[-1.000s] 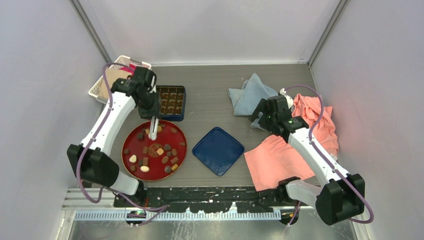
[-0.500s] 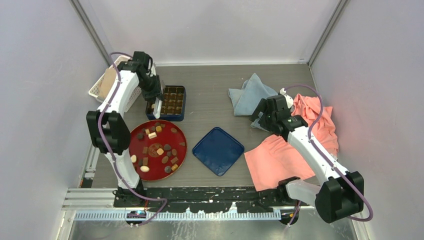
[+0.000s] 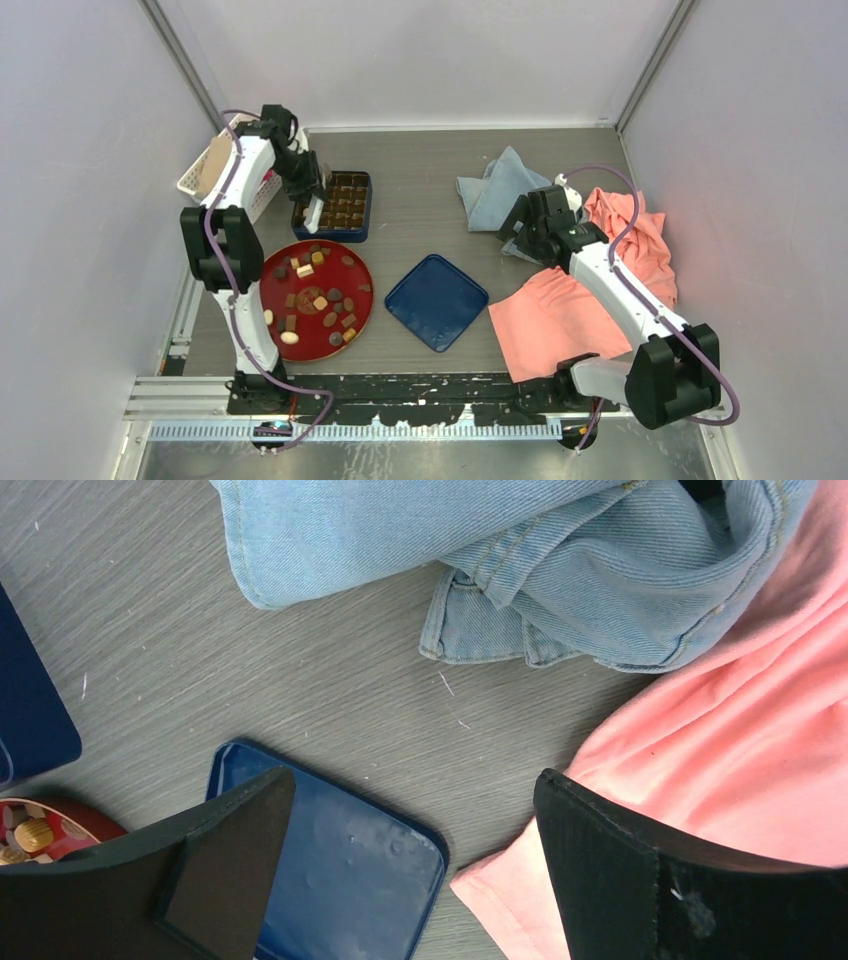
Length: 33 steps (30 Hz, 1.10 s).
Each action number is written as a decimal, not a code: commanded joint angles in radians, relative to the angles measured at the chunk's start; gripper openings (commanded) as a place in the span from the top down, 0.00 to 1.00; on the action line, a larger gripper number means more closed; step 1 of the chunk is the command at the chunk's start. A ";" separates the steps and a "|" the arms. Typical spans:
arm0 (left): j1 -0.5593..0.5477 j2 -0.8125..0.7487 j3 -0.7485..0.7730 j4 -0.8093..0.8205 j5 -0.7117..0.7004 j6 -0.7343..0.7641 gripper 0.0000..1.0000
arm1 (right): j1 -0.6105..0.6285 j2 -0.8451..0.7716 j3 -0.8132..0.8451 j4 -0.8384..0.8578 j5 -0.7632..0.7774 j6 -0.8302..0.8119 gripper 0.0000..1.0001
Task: Pack the chocolate
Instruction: Place the fake chocolate in the packing box.
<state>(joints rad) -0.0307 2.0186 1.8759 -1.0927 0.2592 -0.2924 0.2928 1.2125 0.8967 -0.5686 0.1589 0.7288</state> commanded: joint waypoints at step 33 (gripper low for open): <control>0.002 0.027 0.032 0.043 -0.006 0.006 0.71 | 0.006 0.011 0.044 0.033 0.013 0.001 0.05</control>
<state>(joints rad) -0.0307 2.0869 1.8828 -1.0729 0.2501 -0.2878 0.2928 1.2312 0.9108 -0.5682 0.1585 0.7292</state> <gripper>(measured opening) 0.337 0.949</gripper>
